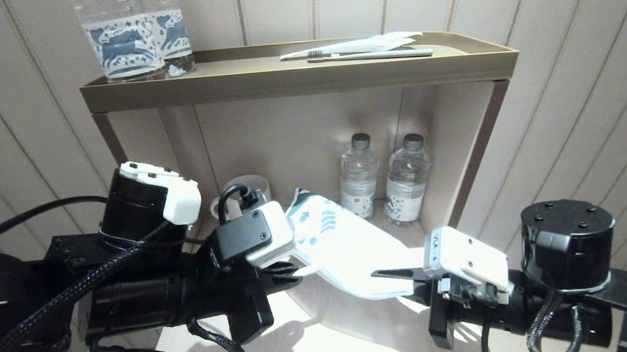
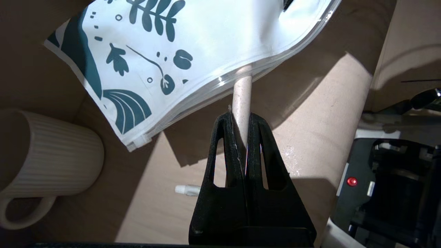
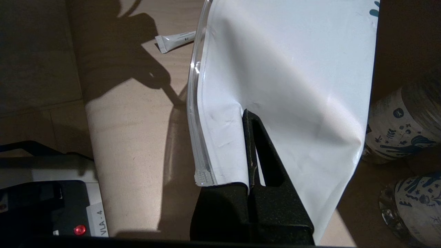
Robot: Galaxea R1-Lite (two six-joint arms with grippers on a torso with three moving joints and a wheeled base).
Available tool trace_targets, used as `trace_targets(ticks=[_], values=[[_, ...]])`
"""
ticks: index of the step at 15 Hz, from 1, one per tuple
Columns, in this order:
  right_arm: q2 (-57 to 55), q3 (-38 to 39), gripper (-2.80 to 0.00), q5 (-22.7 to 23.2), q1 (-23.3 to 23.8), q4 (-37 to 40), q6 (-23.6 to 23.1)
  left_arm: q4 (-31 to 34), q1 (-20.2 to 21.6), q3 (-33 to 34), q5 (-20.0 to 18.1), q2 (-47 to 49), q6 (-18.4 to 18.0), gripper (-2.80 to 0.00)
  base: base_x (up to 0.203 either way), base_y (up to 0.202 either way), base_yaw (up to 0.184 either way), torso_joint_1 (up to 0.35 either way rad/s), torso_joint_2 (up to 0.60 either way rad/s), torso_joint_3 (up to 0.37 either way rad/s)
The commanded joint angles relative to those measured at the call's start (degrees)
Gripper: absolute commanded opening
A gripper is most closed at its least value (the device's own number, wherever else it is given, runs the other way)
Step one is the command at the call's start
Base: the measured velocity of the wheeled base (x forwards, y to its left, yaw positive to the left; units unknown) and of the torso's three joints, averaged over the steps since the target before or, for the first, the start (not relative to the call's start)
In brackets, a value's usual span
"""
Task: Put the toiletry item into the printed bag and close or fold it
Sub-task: Place the toothbrush in the storage bag
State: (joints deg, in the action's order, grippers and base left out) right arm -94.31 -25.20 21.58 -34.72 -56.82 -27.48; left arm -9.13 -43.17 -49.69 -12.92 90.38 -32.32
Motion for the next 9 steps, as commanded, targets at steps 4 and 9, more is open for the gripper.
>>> trace_targets(ticks=[4, 9], values=[[0.47, -1.05, -2.8, 0.24, 0.03, 4.15, -0.02, -0.15, 0.01, 0.78, -0.69, -0.38, 1.95, -2.8, 0.0, 0.0, 0.0, 0.0, 0.0, 0.0], [2.9, -5.17, -2.8, 2.17, -0.11, 12.77, 6.56, -0.19, 0.01, 1.92, -1.93, -1.03, 6.39, -2.8, 0.0, 0.0, 0.0, 0.0, 0.0, 0.0]])
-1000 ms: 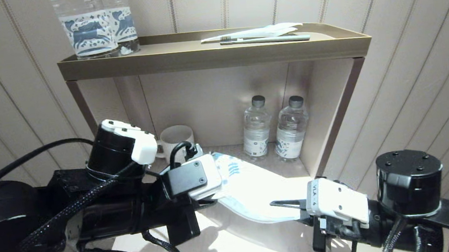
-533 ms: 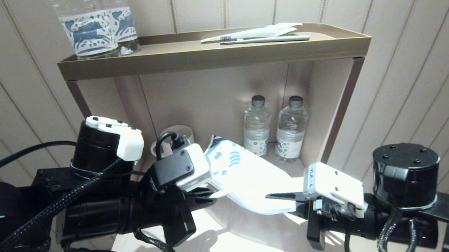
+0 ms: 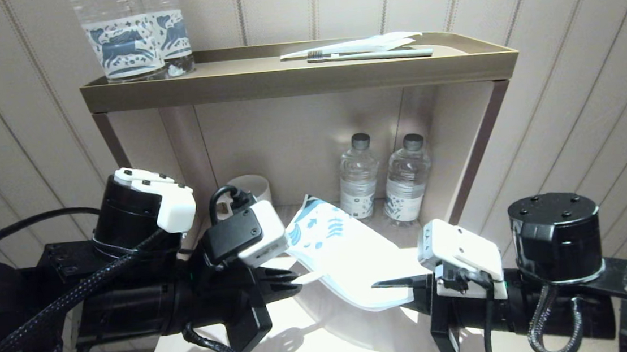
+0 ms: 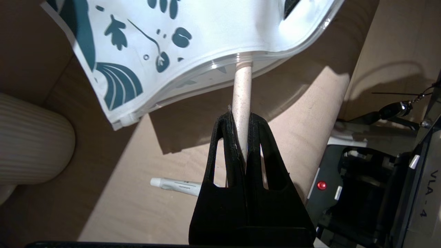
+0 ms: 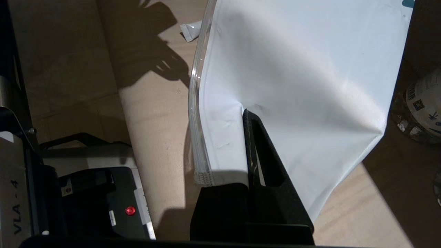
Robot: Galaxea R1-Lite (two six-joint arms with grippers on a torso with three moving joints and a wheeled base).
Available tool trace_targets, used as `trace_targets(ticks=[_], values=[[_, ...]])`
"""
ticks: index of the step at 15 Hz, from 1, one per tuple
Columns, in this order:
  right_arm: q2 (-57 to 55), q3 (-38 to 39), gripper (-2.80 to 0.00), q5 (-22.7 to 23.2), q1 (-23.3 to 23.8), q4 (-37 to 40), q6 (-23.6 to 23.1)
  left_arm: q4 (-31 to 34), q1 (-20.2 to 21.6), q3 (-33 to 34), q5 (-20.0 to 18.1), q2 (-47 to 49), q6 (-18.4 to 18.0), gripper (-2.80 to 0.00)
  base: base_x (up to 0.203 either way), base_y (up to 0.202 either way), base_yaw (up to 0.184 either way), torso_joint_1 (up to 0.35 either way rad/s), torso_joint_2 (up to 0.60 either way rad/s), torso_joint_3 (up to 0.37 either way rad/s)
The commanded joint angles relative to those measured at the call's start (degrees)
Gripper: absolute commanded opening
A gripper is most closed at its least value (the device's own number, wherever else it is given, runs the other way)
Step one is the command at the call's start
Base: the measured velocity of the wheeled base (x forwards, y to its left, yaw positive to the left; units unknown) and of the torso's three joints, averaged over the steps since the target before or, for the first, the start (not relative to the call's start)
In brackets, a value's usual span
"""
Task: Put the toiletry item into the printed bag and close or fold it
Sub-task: Place the toothbrush in the storage bag
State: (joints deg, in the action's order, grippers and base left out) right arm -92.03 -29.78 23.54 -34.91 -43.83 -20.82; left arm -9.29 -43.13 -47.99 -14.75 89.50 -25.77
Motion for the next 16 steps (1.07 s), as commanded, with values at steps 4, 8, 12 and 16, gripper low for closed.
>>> trace_targets(ticks=[4, 8, 12, 16], values=[[0.12, -3.41, -2.8, 0.84, 0.33, 3.12, 4.23, -0.11, 0.06, 0.05, -0.33, -1.05, 1.89, -2.8, 0.0, 0.0, 0.0, 0.0, 0.0, 0.0], [0.24, -8.65, -2.8, 1.85, 0.33, 12.78, 9.04, -0.12, 0.15, -0.11, -2.12, -1.01, 4.67, -2.8, 0.0, 0.0, 0.0, 0.0, 0.0, 0.0], [0.1, -12.12, -2.8, 1.86, 0.36, 18.65, 12.07, -0.12, 0.85, 0.35, -2.21, -1.09, 5.03, -2.8, 0.0, 0.0, 0.0, 0.0, 0.0, 0.0], [0.54, -15.06, -2.8, 1.86, 0.46, 22.19, 15.12, 0.12, 2.73, 0.75, -2.06, -2.79, 4.86, -2.8, 0.0, 0.0, 0.0, 0.0, 0.0, 0.0]])
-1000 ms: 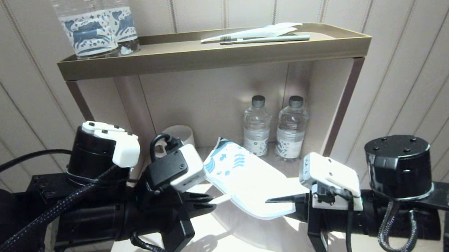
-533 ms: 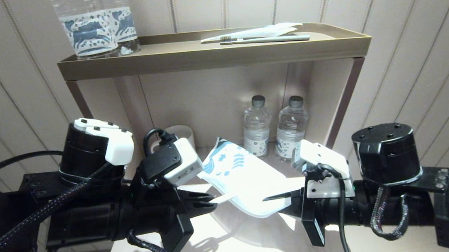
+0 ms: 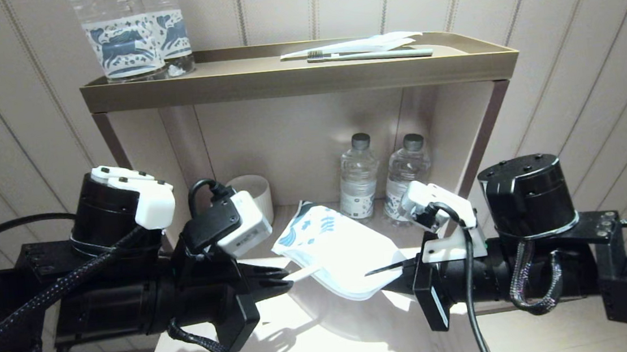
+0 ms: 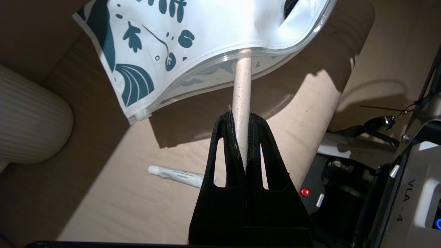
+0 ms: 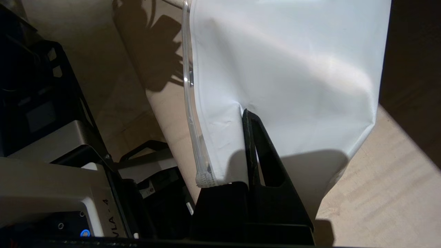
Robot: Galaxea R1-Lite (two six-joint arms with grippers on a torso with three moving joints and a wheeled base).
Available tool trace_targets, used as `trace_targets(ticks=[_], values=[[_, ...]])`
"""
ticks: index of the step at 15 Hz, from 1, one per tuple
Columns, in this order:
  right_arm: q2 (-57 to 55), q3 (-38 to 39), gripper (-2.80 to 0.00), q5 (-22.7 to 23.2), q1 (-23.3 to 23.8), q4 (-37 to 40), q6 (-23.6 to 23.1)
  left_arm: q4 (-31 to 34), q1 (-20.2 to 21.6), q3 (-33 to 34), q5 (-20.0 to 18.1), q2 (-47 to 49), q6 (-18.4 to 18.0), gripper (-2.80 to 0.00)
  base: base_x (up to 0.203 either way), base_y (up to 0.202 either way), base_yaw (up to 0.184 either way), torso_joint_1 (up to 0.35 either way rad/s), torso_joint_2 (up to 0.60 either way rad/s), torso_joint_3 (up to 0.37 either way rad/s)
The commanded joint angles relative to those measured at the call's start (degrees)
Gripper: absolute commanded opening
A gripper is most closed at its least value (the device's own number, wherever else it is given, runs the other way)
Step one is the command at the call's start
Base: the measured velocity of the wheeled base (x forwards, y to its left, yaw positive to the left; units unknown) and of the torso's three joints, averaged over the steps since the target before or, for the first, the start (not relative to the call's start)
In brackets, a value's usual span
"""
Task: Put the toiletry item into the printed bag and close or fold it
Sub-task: Place the toothbrush in the storage bag
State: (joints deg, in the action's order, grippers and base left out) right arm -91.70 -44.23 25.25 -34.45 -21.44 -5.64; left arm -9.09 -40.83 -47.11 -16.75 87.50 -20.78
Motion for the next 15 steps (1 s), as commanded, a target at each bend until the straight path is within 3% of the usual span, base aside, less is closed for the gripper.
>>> trace_targets(ticks=[1, 6, 15], values=[[0.4, -1.99, -2.8, 0.15, 0.0, 1.77, 1.25, 0.4, 0.81, -0.88, 0.02, -1.28, -0.21, -2.8, 0.0, 0.0, 0.0, 0.0, 0.0, 0.0], [-0.28, -10.79, -2.8, -0.42, -0.01, 12.42, 9.23, 4.66, 0.84, -4.57, 0.36, -1.06, 4.01, -2.8, 0.0, 0.0, 0.0, 0.0, 0.0, 0.0], [-2.81, -22.9, -2.8, -2.66, -0.76, 30.29, 18.63, 4.52, 0.84, -4.31, 0.58, -1.28, 6.02, -2.8, 0.0, 0.0, 0.0, 0.0, 0.0, 0.0]])
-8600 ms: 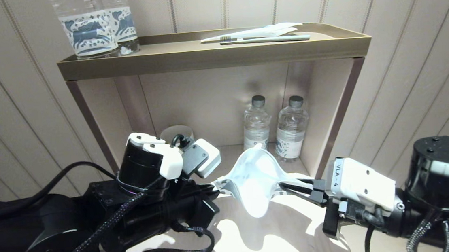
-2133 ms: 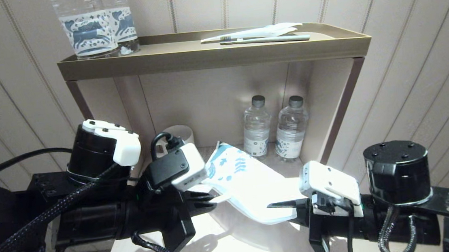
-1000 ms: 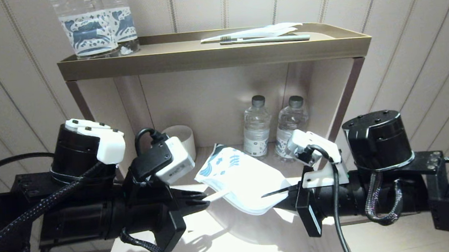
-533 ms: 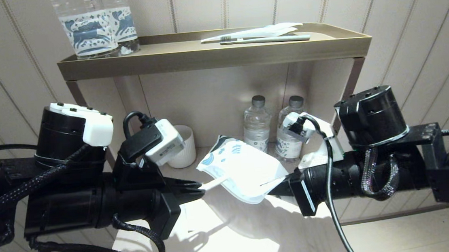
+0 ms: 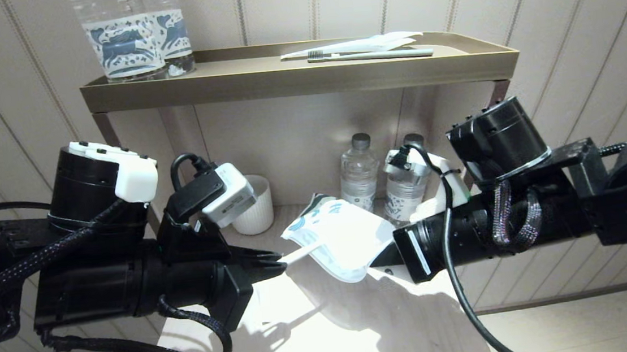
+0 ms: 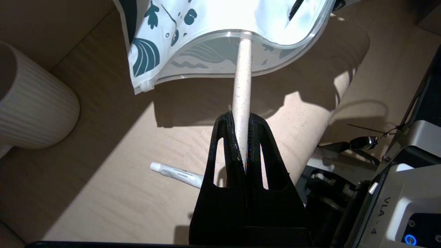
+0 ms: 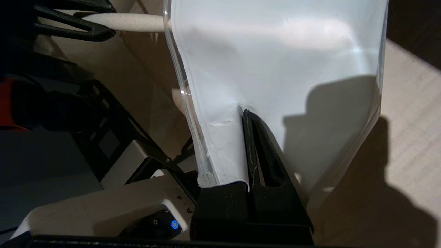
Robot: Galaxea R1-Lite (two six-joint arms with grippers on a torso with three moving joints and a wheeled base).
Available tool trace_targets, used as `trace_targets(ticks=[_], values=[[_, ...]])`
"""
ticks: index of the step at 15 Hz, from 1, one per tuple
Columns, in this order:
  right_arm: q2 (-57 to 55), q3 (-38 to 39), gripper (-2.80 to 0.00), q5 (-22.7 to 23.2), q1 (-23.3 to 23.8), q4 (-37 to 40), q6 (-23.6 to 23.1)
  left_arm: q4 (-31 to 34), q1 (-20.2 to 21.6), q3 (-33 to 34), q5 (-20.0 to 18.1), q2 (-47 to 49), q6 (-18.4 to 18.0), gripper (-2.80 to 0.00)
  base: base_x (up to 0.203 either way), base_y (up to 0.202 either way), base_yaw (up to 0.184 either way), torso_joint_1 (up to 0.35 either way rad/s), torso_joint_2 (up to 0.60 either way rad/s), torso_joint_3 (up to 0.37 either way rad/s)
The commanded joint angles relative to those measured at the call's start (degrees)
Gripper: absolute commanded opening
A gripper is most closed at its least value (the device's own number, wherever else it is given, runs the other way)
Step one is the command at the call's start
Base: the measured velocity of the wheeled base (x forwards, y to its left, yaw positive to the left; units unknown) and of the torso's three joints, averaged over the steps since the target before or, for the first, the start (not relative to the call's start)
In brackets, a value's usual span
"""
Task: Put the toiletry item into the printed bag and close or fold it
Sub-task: Place the toothbrush in the storage bag
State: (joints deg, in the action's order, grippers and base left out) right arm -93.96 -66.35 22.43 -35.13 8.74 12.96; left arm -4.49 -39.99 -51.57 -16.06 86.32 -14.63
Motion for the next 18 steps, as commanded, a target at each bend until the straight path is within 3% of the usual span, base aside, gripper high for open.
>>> trace_targets(ticks=[1, 4, 8, 10, 18], values=[[-0.6, -1.98, -2.8, 0.16, -0.19, 1.37, 1.64, -0.08, -0.01, 0.41, -0.11, -0.1, -0.04, -2.8, 0.0, 0.0, 0.0, 0.0, 0.0, 0.0], [-0.96, -4.53, -2.8, 0.13, -0.32, 3.43, 6.06, -0.08, -0.01, 0.86, -0.1, -0.19, 2.17, -2.8, 0.0, 0.0, 0.0, 0.0, 0.0, 0.0], [-2.05, -9.14, -2.8, -0.19, -1.42, 10.23, 9.14, -0.09, -0.01, 1.56, 0.1, -0.46, 5.54, -2.8, 0.0, 0.0, 0.0, 0.0, 0.0, 0.0], [-2.72, -9.41, -2.8, -0.19, -1.52, 10.6, 9.36, -0.35, -0.01, 1.47, 2.0, -0.98, 7.69, -2.8, 0.0, 0.0, 0.0, 0.0, 0.0, 0.0], [-4.21, -12.39, -2.8, 0.5, -1.61, 15.61, 10.06, -0.35, -0.01, 3.07, 1.74, -2.39, 7.43, -2.8, 0.0, 0.0, 0.0, 0.0, 0.0, 0.0]])
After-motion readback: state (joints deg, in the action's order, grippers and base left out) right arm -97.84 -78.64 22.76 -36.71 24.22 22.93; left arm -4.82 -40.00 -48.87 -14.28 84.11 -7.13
